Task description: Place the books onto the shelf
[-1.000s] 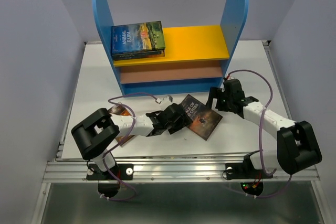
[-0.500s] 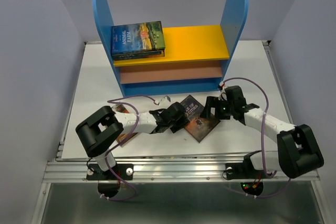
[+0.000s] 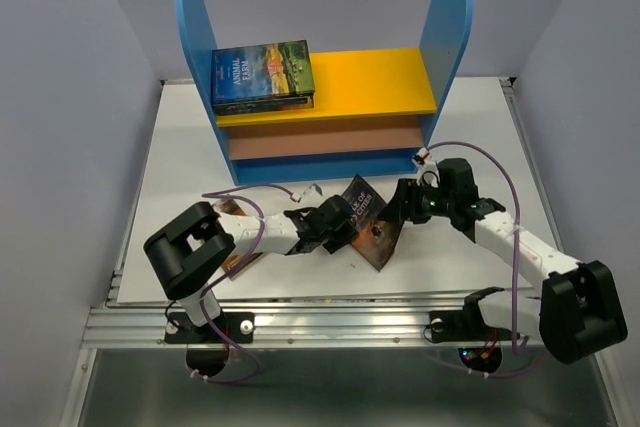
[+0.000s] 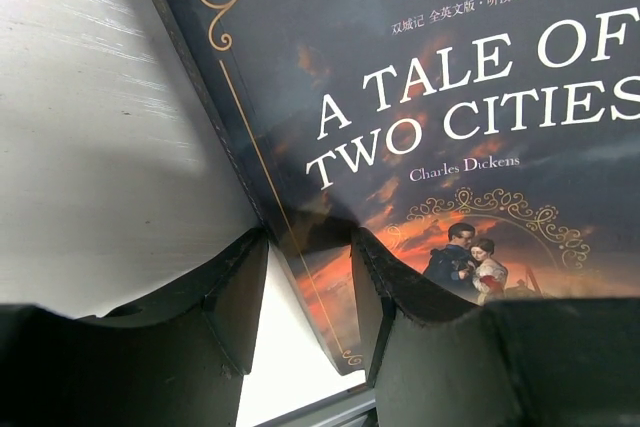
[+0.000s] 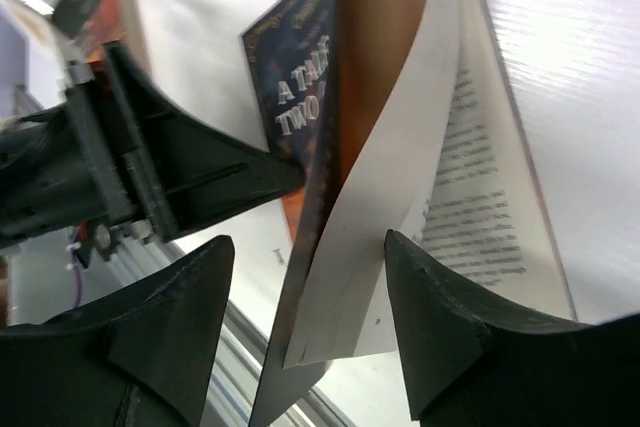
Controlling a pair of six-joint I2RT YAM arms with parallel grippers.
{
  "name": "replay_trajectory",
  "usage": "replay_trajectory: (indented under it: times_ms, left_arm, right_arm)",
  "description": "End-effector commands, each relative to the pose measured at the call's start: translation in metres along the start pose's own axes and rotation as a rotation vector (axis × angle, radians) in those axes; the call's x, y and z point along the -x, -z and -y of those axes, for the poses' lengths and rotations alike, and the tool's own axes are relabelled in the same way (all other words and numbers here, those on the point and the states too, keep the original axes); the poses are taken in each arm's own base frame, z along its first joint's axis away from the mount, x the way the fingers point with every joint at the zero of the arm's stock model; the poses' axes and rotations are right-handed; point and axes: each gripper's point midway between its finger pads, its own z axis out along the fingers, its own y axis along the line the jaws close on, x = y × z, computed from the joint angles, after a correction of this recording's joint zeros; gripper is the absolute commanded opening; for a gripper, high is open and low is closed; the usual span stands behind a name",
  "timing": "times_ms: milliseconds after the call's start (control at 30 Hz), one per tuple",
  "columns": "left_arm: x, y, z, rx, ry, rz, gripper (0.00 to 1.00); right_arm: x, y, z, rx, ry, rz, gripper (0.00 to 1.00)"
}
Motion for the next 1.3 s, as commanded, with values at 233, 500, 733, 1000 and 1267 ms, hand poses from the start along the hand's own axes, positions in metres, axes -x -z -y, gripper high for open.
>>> replay_trajectory:
  times_ms: [233,500,733,1000,1267]
  left_arm:
    - [0.002,0.005,-0.017,0.042,-0.025,0.013,0.51]
    - [0.004,0.056,0.018,-0.171,-0.194,0.041,0.95]
    - [0.003,0.093,0.023,-0.390,-0.402,0.065,0.99]
    - [0.003,0.173,0.083,-0.663,-0.986,0.300,0.99]
    - [0.025,0.238,0.128,-0.829,-1.605,0.658,0.99]
  right_arm:
    - [-0.007,0.011,0.037,-0.257,-0.032,-0.021,0.15]
    - [0.028,0.024,-0.004,-0.154,-0.064,0.085,0.01]
    - [0.049,0.040,-0.061,0.037,-0.115,0.102,0.01]
    - [0.046,0.036,-0.067,0.104,-0.207,0.024,0.01]
    - [0.066,0.047,-0.072,0.141,-0.269,0.052,0.01]
